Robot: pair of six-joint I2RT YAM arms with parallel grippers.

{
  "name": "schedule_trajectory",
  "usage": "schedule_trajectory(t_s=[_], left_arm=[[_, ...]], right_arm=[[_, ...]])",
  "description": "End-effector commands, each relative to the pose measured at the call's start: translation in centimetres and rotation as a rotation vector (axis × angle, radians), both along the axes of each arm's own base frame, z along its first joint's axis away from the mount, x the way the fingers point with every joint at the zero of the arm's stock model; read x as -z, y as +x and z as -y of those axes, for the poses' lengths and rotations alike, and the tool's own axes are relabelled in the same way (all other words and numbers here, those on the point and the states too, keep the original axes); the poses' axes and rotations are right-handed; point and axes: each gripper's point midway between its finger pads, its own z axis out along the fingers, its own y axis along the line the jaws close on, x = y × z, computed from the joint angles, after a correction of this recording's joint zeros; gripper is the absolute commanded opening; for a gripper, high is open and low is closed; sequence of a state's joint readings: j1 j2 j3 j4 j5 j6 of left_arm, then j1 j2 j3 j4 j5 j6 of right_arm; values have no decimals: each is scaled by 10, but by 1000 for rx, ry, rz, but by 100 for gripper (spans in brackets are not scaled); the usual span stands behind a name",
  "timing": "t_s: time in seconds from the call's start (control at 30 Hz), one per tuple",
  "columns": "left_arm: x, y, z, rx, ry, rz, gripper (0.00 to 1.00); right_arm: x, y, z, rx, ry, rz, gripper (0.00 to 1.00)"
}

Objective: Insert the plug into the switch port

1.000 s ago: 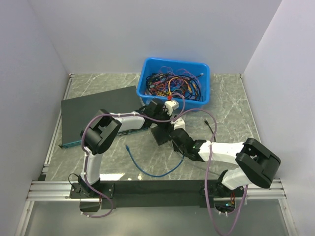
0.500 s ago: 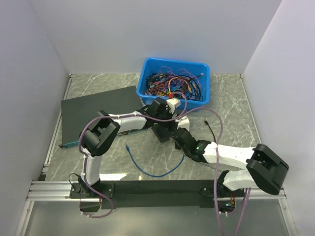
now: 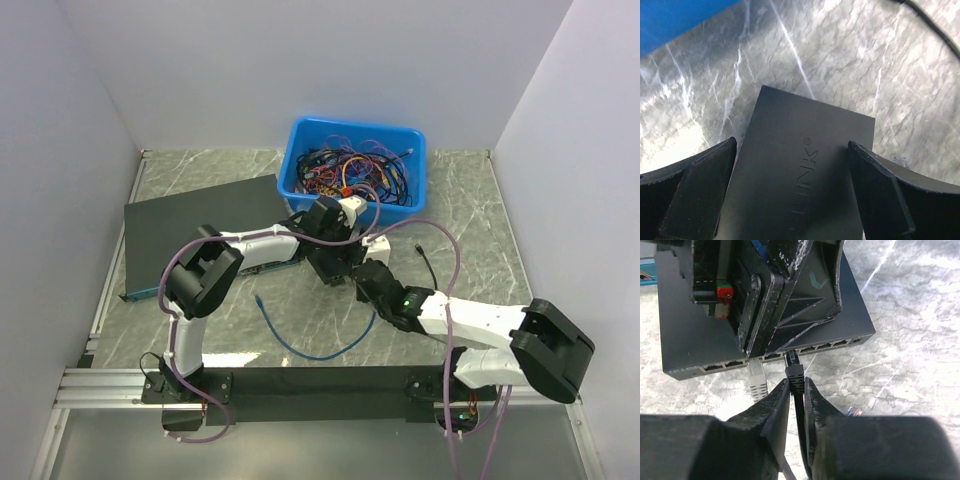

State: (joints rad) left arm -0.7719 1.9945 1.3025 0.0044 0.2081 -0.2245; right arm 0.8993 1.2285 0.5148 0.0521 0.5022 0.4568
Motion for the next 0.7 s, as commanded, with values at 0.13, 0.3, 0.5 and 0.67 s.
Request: schedule_trajectory(t_s=[0.13, 0.3, 0.5, 0.67], left_arm=[[77, -56, -47, 33, 247, -209, 97], [78, -59, -50, 29, 248, -206, 96], [51, -46, -45, -11, 206, -148, 97], [16, -23, -43, -74, 135, -82, 97]], right_arm=[[-36, 34, -18, 106, 131, 123, 32], [-30, 34, -21, 104, 120, 102, 33], [-44, 32, -23, 70, 141, 132, 33], [-63, 22, -26, 26, 178, 171, 38]])
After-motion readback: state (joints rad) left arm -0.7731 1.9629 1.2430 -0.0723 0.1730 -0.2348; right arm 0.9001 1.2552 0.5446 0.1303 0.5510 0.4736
